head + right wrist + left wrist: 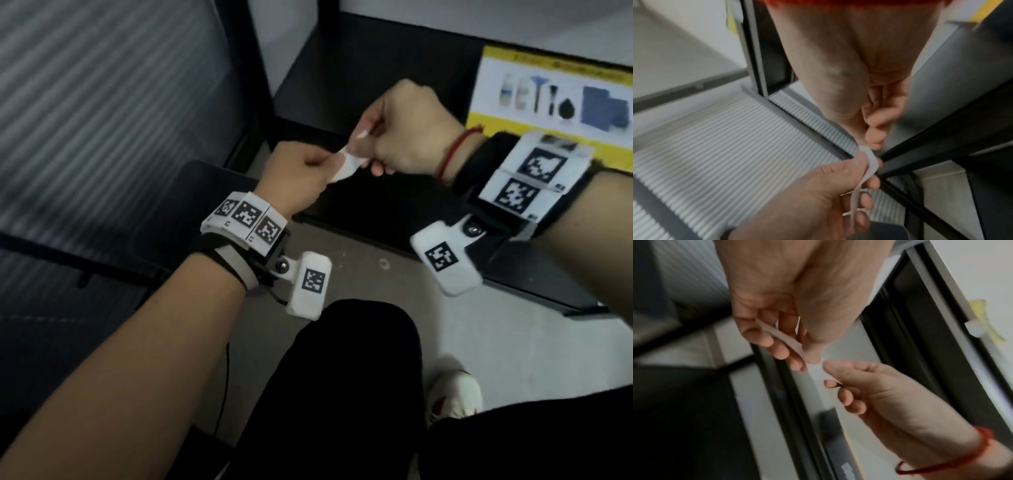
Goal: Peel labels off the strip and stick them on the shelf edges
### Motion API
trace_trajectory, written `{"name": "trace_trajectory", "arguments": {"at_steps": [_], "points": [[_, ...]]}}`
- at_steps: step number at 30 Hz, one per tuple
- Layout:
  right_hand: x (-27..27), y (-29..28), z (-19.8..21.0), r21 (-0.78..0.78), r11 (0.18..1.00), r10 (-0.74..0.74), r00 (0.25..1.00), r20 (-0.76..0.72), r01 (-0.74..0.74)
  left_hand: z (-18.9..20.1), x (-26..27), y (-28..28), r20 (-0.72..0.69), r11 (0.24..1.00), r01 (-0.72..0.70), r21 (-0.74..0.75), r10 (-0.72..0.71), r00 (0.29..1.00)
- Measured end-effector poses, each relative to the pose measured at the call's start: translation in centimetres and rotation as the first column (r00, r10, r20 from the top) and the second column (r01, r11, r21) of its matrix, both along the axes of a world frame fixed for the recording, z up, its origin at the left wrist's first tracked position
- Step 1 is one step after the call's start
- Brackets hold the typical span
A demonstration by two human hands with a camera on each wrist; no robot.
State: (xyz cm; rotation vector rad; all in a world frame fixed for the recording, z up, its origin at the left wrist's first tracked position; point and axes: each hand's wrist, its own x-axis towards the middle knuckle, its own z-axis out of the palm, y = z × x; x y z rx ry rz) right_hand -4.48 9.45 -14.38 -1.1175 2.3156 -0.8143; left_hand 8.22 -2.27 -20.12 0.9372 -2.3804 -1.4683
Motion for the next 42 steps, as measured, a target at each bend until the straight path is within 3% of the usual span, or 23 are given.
{"name": "trace_trajectory", "arguments": {"at_steps": [5,9,12,14,18,20,22,24,30,32,34,36,38,42], "points": [[5.9,-6.6,-1.8,0.018,0.952,0.304,0.943,-0.139,-0.305,-1.8,6.4,-5.2,0.095,0.936,-0.35,-0.029,0.351,0.932],[8.7,-10.4,-4.7,-0.062,0.933,0.353,0.935,-0.037,-0.355,-3.5,10.0,-6.0,0.099,0.822,-0.501,0.271,0.493,0.864],[10.3,-12.5,-6.0,-0.066,0.882,0.461,0.883,-0.086,-0.467,-3.5,11.4,-6.3,0.079,0.628,-0.524,0.576,0.595,0.8],[10.9,-13.4,-6.8,-0.003,0.828,0.558,0.823,-0.108,-0.561,-3.2,12.1,-6.8,0.128,0.492,-0.539,0.684,0.646,0.752],[11.4,-13.9,-7.9,0.163,0.658,0.748,0.663,-0.028,-0.735,-4.3,12.8,-8.3,0.26,0.495,-0.57,0.656,0.561,0.786],[11.1,-13.8,-7.7,0.097,0.67,0.738,0.674,0.019,-0.736,-5.3,12.9,-9.4,0.295,0.439,-0.598,0.67,0.582,0.758],[9.9,-13.8,-7.5,0.024,0.748,0.663,0.748,0.019,-0.663,-6.3,12.6,-10.2,0.332,0.382,-0.669,0.638,0.647,0.686],[8.3,-13.8,-7.8,0.008,0.8,0.599,0.8,0.001,-0.599,-7.4,12.1,-10.5,0.345,0.424,-0.745,0.515,0.693,0.633],[5.8,-14.2,-9.9,0.036,0.838,0.543,0.839,0.045,-0.544,-10.3,9.5,-11.2,0.435,0.655,-0.695,0.297,0.555,0.709],[5.9,-14.7,-10.2,0.04,0.832,0.55,0.832,0.071,-0.554,-10.2,9.0,-11.6,0.532,0.69,-0.689,0.221,0.507,0.678],[6.1,-14.9,-10.3,0.015,0.842,0.537,0.839,0.091,-0.54,-10.1,8.7,-11.8,0.568,0.649,-0.713,0.265,0.493,0.66],[6.5,-15.0,-10.2,-0.005,0.853,0.518,0.846,0.124,-0.522,-10.0,8.9,-12.2,0.578,0.521,-0.783,0.34,0.541,0.611],[7.1,-14.5,-10.0,0.001,0.863,0.497,0.851,0.167,-0.505,-9.2,9.2,-12.0,0.596,0.449,-0.808,0.382,0.549,0.586],[8.0,-13.0,-8.2,0.08,0.875,0.452,0.866,0.216,-0.477,-5.2,9.9,-10.9,0.589,0.511,-0.78,0.36,0.523,0.615]]}}
